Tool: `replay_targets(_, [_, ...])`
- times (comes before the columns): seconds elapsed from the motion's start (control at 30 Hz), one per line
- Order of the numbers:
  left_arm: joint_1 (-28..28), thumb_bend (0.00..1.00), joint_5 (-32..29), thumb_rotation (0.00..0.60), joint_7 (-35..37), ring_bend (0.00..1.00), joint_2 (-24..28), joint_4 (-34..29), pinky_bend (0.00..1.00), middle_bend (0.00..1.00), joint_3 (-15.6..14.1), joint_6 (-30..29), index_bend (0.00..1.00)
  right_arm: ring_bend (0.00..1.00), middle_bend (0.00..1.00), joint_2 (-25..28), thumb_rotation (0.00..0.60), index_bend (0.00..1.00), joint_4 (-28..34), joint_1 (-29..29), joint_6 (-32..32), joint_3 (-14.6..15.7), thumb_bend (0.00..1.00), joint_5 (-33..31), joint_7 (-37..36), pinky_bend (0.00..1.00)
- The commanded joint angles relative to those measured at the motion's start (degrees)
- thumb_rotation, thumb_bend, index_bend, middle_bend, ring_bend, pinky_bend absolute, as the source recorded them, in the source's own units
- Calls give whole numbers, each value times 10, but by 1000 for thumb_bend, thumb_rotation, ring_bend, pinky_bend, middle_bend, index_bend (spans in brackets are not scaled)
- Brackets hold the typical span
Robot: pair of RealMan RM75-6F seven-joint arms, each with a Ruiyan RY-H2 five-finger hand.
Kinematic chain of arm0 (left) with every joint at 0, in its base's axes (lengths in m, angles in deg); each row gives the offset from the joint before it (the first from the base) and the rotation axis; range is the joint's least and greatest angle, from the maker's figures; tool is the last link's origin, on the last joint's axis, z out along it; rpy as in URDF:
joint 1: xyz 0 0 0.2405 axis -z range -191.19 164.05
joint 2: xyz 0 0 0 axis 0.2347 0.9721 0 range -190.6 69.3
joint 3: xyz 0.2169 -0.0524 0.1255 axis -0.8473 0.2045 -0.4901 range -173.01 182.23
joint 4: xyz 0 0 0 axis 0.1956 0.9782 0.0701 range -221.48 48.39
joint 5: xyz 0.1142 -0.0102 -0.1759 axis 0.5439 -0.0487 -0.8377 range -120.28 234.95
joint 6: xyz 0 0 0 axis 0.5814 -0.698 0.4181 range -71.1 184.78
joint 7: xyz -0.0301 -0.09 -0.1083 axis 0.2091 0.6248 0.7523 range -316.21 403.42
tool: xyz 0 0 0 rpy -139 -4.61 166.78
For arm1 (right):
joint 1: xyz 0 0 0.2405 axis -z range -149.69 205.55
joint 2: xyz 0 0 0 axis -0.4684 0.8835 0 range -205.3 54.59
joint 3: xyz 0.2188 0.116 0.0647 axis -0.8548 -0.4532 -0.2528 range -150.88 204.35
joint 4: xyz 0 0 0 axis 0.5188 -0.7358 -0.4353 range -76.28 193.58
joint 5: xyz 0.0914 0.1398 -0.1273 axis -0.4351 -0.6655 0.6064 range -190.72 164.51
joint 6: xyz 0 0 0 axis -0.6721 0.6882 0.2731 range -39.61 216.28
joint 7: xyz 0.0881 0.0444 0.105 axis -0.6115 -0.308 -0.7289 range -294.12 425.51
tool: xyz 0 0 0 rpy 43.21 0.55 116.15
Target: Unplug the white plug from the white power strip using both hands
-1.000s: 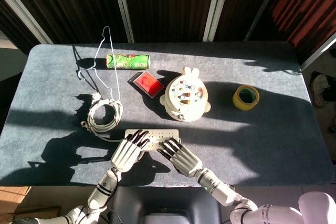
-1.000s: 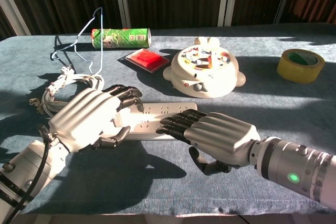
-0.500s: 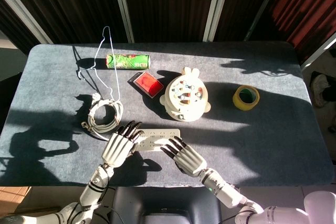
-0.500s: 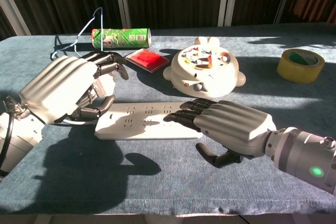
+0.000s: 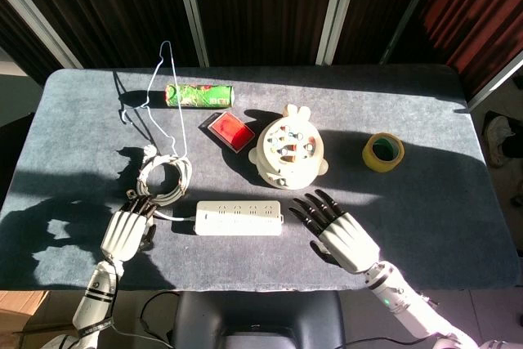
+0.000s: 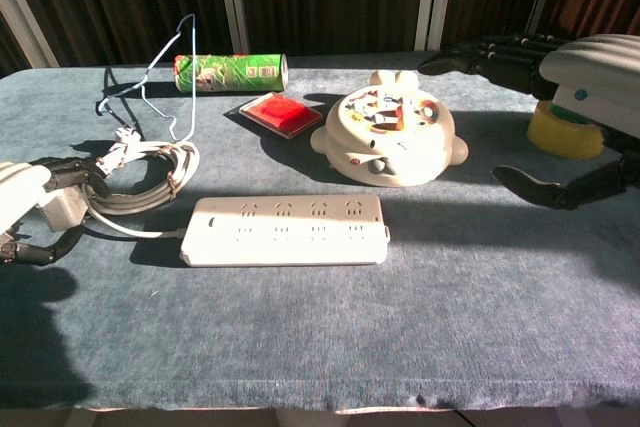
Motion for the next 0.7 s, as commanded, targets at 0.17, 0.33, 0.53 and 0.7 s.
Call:
replay_targets(0.17, [-5,441,-20,600,61,158,-15,54,254,156,3,37,87,0,119,45,600,0,26,26,4,20,504,-2,27,58])
replay_targets(0.33, [-13,398,-22,600,75,24,28,3,193,7,0,40,0,0,59,82,600,0,32,53,17,35,390,-13,40,25])
replay_targets(0.53, [-41,374,-8,600,94,0,117,-90,157,0,3,-12,0,0,0,137,600,0,32,111,71,57,273,-36,21,0])
replay_targets(0.7, [-104,379,35,600,112,0,197,-153,147,0,-9,-135,0,0,0,160,600,0,-2,183,160,68,266,-52,-30,0])
